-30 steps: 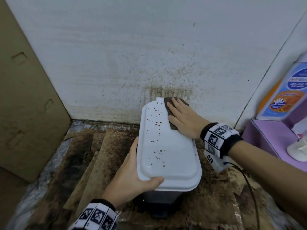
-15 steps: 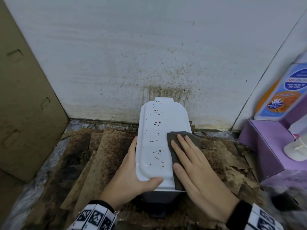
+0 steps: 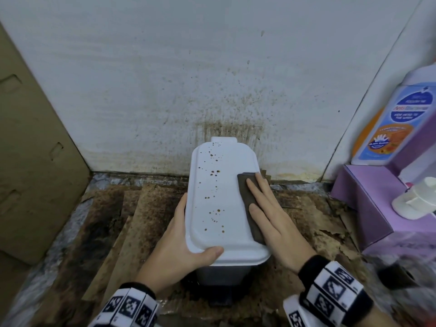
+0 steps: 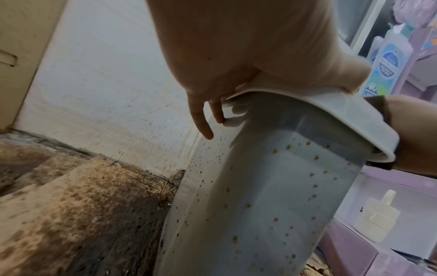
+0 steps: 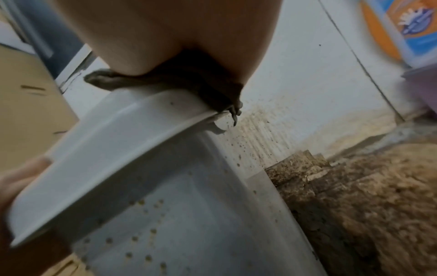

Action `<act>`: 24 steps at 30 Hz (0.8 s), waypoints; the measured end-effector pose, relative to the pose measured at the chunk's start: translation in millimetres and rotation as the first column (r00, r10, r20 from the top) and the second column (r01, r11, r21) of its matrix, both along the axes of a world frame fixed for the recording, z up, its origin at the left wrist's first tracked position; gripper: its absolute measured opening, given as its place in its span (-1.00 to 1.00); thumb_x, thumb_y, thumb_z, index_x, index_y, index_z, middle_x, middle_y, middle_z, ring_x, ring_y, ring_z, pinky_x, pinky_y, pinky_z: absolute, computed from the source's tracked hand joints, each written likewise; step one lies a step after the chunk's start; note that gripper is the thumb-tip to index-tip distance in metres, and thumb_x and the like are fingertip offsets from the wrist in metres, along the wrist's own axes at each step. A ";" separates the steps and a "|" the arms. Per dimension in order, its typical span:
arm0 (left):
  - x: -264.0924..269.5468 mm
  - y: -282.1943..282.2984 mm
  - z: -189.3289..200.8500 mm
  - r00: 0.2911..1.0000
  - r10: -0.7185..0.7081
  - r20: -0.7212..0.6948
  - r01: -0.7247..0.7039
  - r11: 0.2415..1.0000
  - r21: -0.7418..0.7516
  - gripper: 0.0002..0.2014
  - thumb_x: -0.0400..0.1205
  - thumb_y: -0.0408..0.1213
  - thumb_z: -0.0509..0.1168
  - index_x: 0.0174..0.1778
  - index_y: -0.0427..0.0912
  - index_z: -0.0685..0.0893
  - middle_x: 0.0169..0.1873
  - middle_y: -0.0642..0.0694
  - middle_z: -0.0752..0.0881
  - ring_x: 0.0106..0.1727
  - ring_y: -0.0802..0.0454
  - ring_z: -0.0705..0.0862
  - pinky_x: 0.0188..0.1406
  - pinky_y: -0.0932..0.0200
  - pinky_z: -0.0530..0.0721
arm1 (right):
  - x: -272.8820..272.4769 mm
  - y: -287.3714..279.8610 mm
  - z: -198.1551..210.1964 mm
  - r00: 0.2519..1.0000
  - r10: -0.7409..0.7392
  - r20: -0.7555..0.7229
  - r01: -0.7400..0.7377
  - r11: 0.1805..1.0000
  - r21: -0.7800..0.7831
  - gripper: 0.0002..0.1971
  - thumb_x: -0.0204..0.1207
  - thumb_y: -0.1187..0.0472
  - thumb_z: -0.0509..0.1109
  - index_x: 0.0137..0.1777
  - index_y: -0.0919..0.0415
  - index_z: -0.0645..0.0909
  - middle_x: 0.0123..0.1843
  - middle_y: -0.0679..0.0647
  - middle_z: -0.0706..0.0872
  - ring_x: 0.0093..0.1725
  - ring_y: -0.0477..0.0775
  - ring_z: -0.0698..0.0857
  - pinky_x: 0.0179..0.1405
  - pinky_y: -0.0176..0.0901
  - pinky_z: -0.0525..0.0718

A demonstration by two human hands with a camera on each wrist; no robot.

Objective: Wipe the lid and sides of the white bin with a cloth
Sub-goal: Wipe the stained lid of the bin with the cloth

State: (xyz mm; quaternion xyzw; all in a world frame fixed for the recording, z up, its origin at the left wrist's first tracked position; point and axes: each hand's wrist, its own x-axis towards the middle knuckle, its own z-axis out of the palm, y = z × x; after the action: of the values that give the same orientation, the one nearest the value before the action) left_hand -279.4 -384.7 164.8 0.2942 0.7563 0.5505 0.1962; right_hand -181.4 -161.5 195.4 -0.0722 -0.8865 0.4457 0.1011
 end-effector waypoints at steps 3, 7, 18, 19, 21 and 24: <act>-0.3 -0.7 0.9 1.000 0.001 -0.008 -0.001 1.000 -0.006 0.18 0.28 0.29 0.65 0.65 0.59 -0.05 0.57 0.44 0.44 0.58 0.37 0.44 0.51 0.02 0.53 | -9.1 9.4 -0.5 0.999 -0.039 0.026 0.042 0.988 -0.150 -0.47 0.80 -0.05 0.09 0.73 -0.32 0.07 0.75 -0.50 -0.14 0.69 -0.50 -0.11 0.64 -0.43 -0.06; 0.3 -0.9 1.8 1.000 0.005 -0.021 -0.005 1.000 -0.008 0.14 0.32 0.21 0.65 0.64 0.59 -0.02 0.54 0.44 0.46 0.55 0.39 0.46 0.45 0.13 0.53 | -24.5 24.5 -2.0 0.993 -0.081 0.085 0.107 0.926 -0.363 -0.48 0.80 -0.12 0.05 0.72 -0.41 0.06 0.75 -0.47 -0.01 0.69 -0.43 0.06 0.56 -0.40 0.11; 0.7 0.2 1.7 1.000 -0.007 0.009 0.007 1.000 0.027 0.20 0.29 0.16 0.64 0.74 0.32 -0.01 0.47 0.57 0.46 0.51 0.48 0.47 0.31 0.38 0.55 | -10.2 13.8 -21.7 0.981 -0.179 0.074 0.182 0.723 -0.667 -0.52 0.83 0.11 0.11 0.67 -0.29 0.18 0.32 -0.57 0.43 0.04 -0.74 0.59 -0.09 -0.62 0.61; 0.6 0.2 1.5 1.000 -0.005 0.011 0.005 1.000 0.026 0.21 0.28 0.17 0.65 0.74 0.31 -0.01 0.47 0.57 0.46 0.51 0.48 0.48 0.31 0.37 0.54 | -6.5 12.0 -22.6 0.981 -0.181 0.065 0.176 0.713 -0.678 -0.52 0.83 0.14 0.10 0.68 -0.27 0.19 0.29 -0.58 0.44 0.04 -0.73 0.60 -0.09 -0.62 0.61; 1.2 0.3 1.3 1.000 -0.003 0.013 0.003 1.000 0.023 0.22 0.27 0.18 0.64 0.75 0.31 -0.01 0.47 0.58 0.46 0.49 0.51 0.48 0.28 0.40 0.54 | 2.3 9.2 -27.3 0.982 -0.185 0.046 0.163 0.692 -0.703 -0.50 0.83 0.18 0.11 0.70 -0.22 0.20 0.32 -0.56 0.47 0.10 -0.72 0.59 -0.03 -0.62 0.60; 1.1 0.6 0.3 1.000 0.005 0.008 -0.005 1.000 0.013 0.23 0.29 0.18 0.66 0.75 0.30 -0.02 0.46 0.62 0.44 0.48 0.55 0.47 0.24 0.49 0.54 | 15.9 2.6 -38.0 0.982 -0.185 0.033 0.153 0.688 -0.709 -0.49 0.82 0.18 0.12 0.69 -0.25 0.22 0.53 -0.42 0.47 0.34 -0.56 0.56 0.19 -0.50 0.61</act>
State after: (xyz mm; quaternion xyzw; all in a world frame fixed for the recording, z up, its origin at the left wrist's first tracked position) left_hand -278.3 -384.1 165.1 0.2911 0.7527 0.5570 0.1961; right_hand -165.5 -158.9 157.3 -0.1774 -0.6343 0.7421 0.1244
